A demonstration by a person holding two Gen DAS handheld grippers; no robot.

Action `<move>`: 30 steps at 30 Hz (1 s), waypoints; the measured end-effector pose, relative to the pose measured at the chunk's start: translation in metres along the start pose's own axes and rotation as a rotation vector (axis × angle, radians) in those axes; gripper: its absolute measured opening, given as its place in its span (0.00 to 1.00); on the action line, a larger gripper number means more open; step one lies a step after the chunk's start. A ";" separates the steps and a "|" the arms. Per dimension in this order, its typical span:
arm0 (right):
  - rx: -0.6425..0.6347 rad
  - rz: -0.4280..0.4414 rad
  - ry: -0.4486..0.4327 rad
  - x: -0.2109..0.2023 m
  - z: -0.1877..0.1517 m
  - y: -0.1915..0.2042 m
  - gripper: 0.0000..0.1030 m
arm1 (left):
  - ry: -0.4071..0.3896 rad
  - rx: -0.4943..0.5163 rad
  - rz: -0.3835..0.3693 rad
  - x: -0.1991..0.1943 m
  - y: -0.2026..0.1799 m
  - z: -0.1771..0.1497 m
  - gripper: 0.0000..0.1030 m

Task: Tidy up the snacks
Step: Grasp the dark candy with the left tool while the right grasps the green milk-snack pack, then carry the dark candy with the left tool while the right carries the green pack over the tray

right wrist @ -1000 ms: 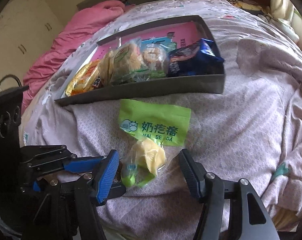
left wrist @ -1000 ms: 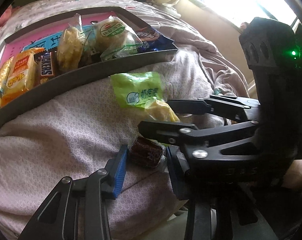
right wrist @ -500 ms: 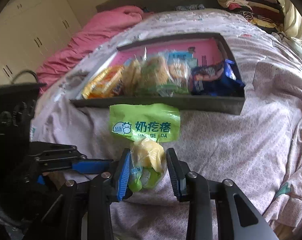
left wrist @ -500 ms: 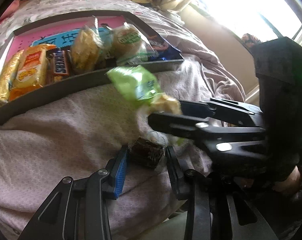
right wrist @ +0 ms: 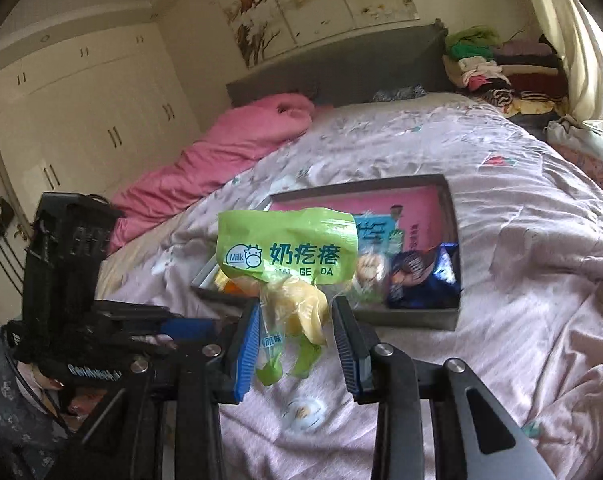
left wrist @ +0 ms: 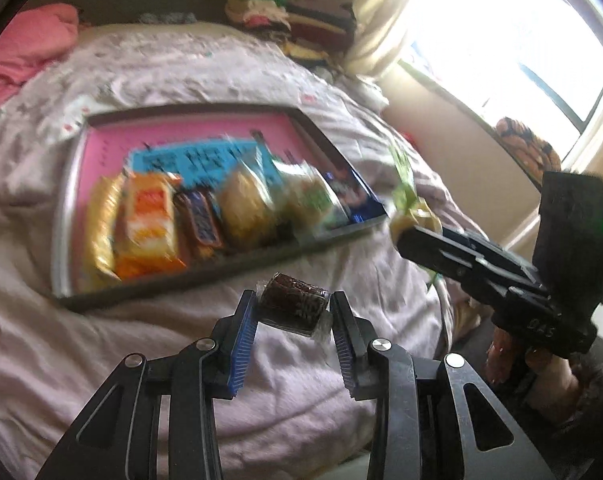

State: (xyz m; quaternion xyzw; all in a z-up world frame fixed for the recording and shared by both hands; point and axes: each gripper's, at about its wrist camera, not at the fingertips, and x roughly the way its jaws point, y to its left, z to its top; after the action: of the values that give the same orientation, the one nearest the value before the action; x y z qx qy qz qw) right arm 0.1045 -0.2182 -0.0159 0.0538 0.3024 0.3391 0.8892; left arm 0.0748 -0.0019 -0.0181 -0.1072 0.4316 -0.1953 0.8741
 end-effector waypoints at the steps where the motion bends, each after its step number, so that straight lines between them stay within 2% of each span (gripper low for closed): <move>1: 0.006 -0.010 -0.003 0.001 0.002 -0.003 0.35 | -0.013 -0.005 0.017 -0.002 0.001 0.005 0.37; 10: 0.028 -0.075 -0.033 0.010 0.016 -0.022 0.35 | -0.067 -0.047 0.108 -0.003 0.025 0.031 0.37; 22: 0.047 -0.123 -0.054 0.016 0.024 -0.039 0.35 | -0.027 -0.030 0.210 0.028 0.033 0.038 0.37; 30: 0.082 -0.147 -0.045 0.027 0.029 -0.049 0.35 | -0.016 0.005 0.242 0.038 0.028 0.041 0.37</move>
State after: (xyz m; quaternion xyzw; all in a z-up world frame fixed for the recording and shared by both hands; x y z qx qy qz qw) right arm 0.1645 -0.2352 -0.0205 0.0753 0.2993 0.2591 0.9152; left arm 0.1351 0.0081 -0.0305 -0.0537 0.4340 -0.0883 0.8950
